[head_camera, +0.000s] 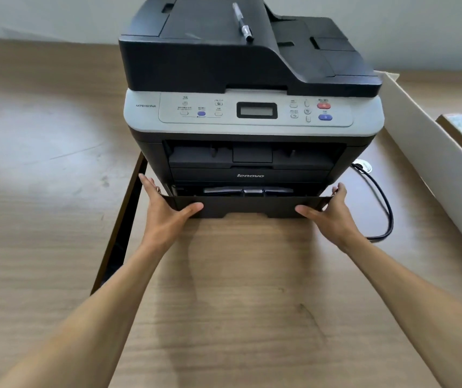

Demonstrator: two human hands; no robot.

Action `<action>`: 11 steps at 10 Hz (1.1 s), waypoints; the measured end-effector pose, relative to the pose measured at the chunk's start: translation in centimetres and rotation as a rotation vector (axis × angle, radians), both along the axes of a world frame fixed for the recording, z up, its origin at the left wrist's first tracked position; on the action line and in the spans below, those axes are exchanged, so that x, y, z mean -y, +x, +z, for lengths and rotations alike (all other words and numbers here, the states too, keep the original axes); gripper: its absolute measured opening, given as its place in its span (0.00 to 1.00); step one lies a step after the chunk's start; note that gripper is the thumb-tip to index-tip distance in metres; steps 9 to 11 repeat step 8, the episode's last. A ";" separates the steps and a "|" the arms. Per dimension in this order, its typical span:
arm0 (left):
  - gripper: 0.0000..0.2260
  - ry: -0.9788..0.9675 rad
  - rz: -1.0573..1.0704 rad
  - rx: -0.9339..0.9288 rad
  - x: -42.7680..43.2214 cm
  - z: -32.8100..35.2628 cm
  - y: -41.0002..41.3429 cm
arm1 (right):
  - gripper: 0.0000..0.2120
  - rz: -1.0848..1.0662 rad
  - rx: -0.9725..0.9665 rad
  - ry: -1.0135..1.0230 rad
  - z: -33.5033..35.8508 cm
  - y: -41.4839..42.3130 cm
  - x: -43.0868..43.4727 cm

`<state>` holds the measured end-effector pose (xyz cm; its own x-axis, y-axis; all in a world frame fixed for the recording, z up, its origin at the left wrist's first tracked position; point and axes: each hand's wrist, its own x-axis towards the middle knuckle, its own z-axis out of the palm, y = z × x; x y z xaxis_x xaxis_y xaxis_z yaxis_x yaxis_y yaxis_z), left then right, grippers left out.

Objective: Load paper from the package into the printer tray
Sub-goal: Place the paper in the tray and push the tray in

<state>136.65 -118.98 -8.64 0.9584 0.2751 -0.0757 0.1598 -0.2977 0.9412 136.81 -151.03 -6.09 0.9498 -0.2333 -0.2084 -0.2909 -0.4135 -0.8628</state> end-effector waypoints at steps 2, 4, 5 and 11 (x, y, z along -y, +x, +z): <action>0.52 -0.022 0.018 -0.031 0.0 -0.1 1.6 | 0.38 -0.012 -0.014 0.018 -0.1 1.9 0.2; 0.40 -0.012 0.057 -0.141 -0.1 1.9 2.6 | 0.37 -0.105 -0.057 -0.070 0.5 2.7 -0.1; 0.35 0.003 0.067 -0.237 -0.4 3.1 2.2 | 0.35 -0.117 -0.144 -0.099 1.2 2.4 -0.7; 0.09 0.118 -0.102 -0.289 -1.1 12.2 0.9 | 0.19 0.154 -0.405 -0.137 11.9 1.6 -0.8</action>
